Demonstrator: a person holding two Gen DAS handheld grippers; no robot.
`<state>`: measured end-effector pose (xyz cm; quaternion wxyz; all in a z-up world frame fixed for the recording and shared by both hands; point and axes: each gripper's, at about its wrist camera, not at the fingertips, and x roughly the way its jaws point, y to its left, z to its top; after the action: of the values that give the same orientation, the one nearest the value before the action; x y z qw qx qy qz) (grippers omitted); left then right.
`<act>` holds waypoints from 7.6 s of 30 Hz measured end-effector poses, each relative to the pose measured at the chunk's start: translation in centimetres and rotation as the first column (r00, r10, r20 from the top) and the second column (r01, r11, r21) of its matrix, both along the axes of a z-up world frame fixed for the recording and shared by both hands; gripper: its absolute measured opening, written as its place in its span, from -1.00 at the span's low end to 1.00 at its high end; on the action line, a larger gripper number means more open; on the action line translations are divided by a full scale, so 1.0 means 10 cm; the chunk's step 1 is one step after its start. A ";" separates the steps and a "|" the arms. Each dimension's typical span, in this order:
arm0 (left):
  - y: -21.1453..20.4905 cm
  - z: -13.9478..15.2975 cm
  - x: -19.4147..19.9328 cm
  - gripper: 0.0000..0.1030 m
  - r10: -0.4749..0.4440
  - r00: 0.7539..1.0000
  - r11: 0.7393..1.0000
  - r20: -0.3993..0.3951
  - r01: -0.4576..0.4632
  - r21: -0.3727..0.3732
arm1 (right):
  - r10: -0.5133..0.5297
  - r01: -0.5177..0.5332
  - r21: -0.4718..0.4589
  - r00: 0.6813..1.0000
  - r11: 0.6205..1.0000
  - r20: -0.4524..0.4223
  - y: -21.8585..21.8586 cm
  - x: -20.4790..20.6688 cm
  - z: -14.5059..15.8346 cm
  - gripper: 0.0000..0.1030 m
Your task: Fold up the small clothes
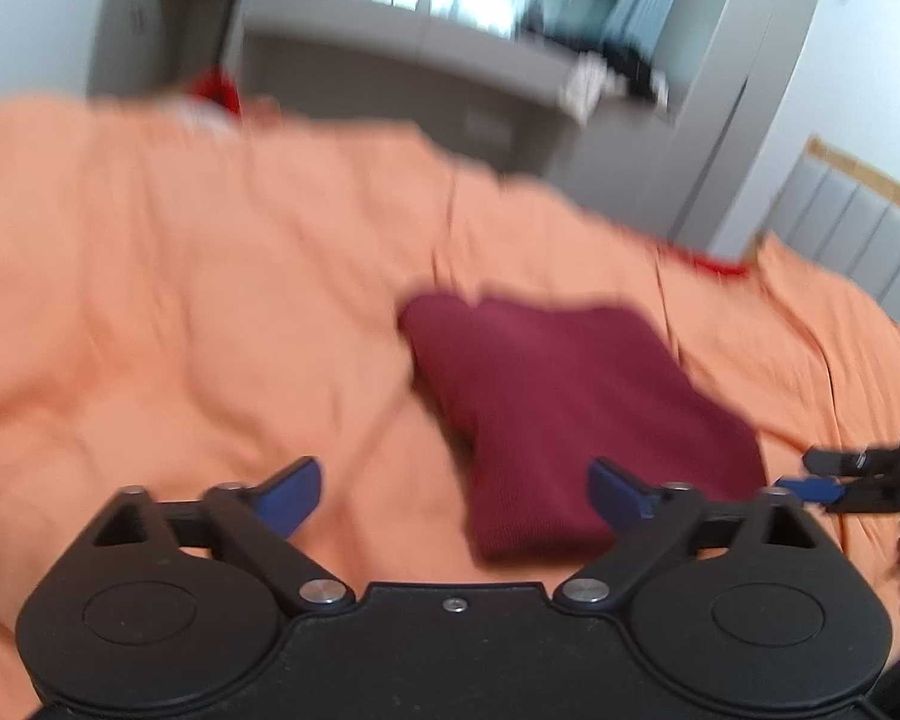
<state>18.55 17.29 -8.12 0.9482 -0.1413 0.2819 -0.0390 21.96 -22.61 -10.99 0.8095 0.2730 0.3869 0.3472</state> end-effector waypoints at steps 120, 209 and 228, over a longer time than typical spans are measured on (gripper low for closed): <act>-1.09 0.52 -0.79 0.99 -0.055 0.992 0.950 -0.118 0.088 0.300 | 0.114 0.157 -0.608 0.917 0.778 0.383 0.68 -1.48 0.74 0.99; -1.13 0.54 -0.79 0.99 -0.039 0.992 0.937 -0.123 0.079 0.340 | 0.141 0.127 -0.595 0.913 0.794 0.384 0.76 -1.47 0.81 0.99; -1.12 0.50 -0.77 0.99 -0.034 0.991 0.936 -0.132 0.078 0.343 | 0.132 0.132 -0.583 0.912 0.802 0.388 0.71 -1.45 0.80 0.99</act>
<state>10.88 6.08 -3.16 0.9374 0.0342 0.3465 -0.0067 7.51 -15.48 -3.03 0.9164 -0.0750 0.2977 0.2568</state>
